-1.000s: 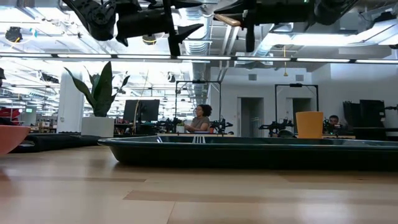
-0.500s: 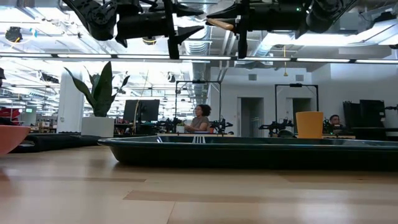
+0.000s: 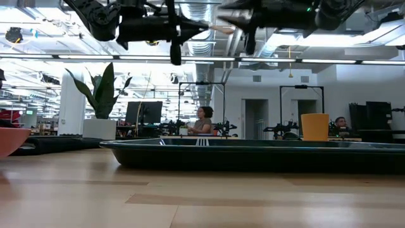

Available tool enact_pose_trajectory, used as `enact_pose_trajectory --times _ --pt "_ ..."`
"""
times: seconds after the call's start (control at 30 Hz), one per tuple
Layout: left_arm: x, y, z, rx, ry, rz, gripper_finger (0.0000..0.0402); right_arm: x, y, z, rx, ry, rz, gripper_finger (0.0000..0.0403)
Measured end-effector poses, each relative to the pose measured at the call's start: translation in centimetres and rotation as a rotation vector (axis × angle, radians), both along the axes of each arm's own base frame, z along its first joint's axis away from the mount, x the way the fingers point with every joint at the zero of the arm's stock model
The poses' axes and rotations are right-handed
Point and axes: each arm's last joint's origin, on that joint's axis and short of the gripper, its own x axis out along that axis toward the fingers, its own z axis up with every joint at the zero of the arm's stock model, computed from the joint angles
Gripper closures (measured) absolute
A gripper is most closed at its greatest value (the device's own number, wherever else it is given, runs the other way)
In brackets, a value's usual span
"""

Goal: Pick and place plate/cup/fork/spoon on tray
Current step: Put the yellow spoon to the left of the pink fork on the black tray

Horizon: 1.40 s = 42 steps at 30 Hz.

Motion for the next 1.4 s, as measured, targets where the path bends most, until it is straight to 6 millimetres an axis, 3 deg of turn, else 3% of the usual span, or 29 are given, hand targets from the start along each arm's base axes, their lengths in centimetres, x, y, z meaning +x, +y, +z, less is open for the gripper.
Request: enact_pose_trajectory --times 0.23,0.43,0.57,0.73,0.87,1.07,1.4 --pt "0.1 -0.5 -1.8 -0.124 0.176 -0.16 0.0401 -5.2 -1.9 0.4 0.004 0.28 -0.081 0.0223" --pt "0.4 -3.4 -4.6 -0.084 0.448 -0.262 0.0401 -7.8 -1.0 1.2 -0.021 0.349 -0.14 0.0215" --pt "0.4 -5.8 -6.3 -0.052 0.537 -0.255 0.0401 -8.1 -0.2 1.8 -0.048 0.326 -0.163 0.0223" --pt "-1.0 -7.5 -9.2 -0.133 0.48 -0.177 0.0401 -7.9 0.4 1.8 -0.059 0.327 -0.147 0.0232" --pt "-2.4 -7.8 -11.2 -0.171 0.507 -0.132 0.0401 -7.8 0.6 1.8 -0.062 0.328 -0.143 0.0236" --pt "-3.3 -8.2 -12.5 -0.159 0.554 -0.051 0.0401 -7.7 0.7 1.8 -0.067 0.332 -0.178 0.0236" --pt "-2.2 -8.3 -15.1 -0.2 0.596 -0.117 0.0401 -7.7 0.7 1.8 -0.072 0.334 -0.193 0.0239"
